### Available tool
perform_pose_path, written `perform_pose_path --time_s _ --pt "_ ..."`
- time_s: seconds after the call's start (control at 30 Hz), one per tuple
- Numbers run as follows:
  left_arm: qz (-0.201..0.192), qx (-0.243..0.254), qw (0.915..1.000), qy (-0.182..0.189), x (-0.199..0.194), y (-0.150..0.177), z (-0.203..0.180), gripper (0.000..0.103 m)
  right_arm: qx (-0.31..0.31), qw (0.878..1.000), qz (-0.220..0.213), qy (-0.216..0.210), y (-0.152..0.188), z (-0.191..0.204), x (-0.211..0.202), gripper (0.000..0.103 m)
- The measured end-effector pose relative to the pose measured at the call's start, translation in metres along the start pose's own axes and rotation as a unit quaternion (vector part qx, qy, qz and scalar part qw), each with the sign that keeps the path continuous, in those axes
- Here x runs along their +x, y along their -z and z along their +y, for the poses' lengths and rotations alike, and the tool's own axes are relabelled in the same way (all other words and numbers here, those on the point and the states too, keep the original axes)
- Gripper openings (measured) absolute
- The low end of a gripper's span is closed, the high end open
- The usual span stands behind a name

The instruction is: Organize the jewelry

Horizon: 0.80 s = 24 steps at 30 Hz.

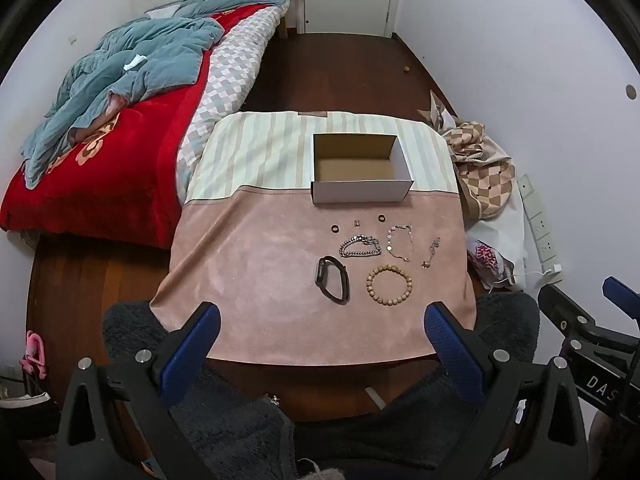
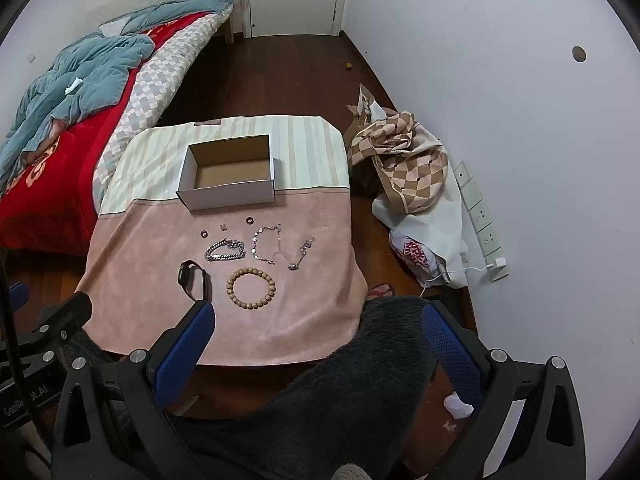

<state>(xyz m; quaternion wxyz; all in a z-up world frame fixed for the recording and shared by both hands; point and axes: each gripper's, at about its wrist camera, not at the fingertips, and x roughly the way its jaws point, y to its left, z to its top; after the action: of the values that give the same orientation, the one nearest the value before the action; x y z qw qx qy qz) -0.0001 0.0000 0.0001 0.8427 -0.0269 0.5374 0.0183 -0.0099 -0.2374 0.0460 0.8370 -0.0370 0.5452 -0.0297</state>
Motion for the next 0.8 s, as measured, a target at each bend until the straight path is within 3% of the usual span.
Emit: perform_pose_path --time_s 0.8 --pt "-0.002 -0.001 1.0 0.005 -0.0023 -0.0014 -0.0039 0.103 0.0 1.0 -0.004 0.006 -0.0015 -0.0004 -0.0009 0.103"
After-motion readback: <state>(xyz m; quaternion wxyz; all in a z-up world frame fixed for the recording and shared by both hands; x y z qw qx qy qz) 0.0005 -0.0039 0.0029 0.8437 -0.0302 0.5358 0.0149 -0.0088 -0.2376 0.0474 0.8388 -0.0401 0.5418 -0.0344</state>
